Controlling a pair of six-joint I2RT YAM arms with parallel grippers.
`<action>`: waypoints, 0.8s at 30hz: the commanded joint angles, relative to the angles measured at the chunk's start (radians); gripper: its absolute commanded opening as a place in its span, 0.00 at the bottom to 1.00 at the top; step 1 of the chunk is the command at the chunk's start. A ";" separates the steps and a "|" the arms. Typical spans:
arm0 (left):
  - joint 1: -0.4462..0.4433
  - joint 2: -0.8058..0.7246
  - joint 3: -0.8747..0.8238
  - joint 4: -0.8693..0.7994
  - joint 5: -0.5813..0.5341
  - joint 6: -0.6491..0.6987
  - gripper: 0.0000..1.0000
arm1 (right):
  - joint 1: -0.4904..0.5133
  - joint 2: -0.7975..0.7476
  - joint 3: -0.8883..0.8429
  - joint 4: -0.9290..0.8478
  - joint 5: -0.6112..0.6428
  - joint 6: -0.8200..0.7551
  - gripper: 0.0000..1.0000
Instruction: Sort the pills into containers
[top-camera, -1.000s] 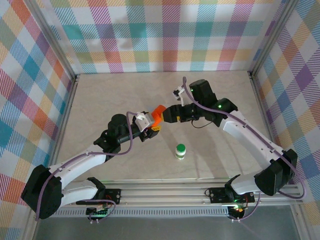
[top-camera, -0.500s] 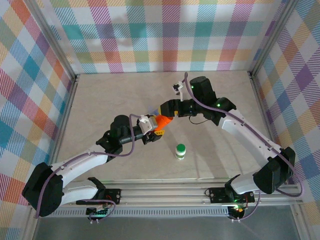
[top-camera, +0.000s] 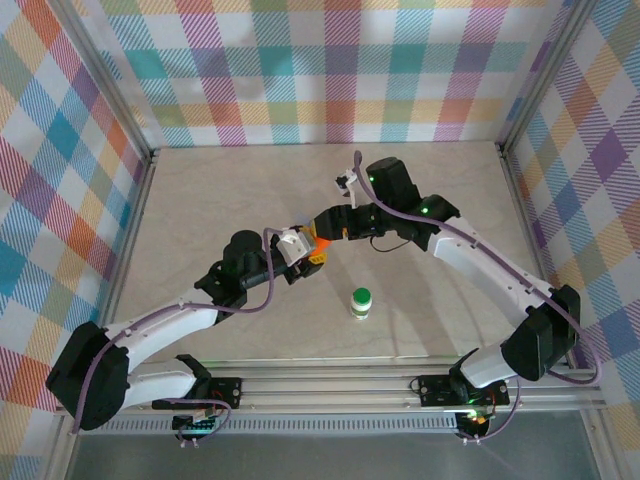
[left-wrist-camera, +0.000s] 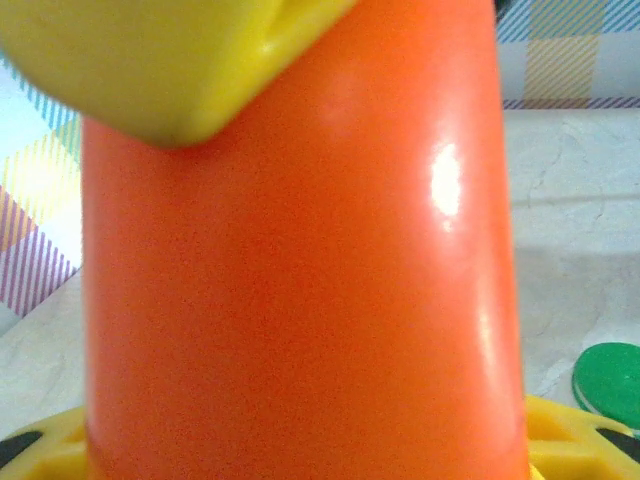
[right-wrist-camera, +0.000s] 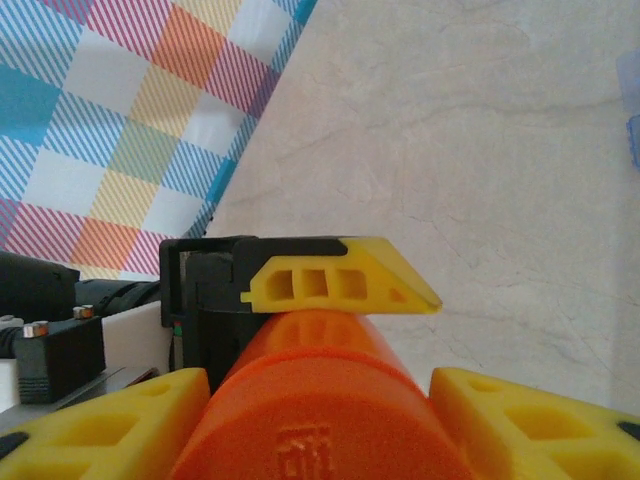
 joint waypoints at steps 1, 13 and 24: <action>-0.011 0.002 0.053 0.097 -0.030 -0.007 0.00 | 0.002 0.028 0.022 -0.062 -0.021 0.007 0.48; -0.011 -0.011 0.019 0.127 -0.106 -0.030 1.00 | -0.053 0.020 0.069 -0.033 0.094 0.008 0.24; -0.002 -0.191 -0.132 0.231 -0.501 -0.184 1.00 | -0.191 0.303 0.372 -0.159 0.724 -0.393 0.24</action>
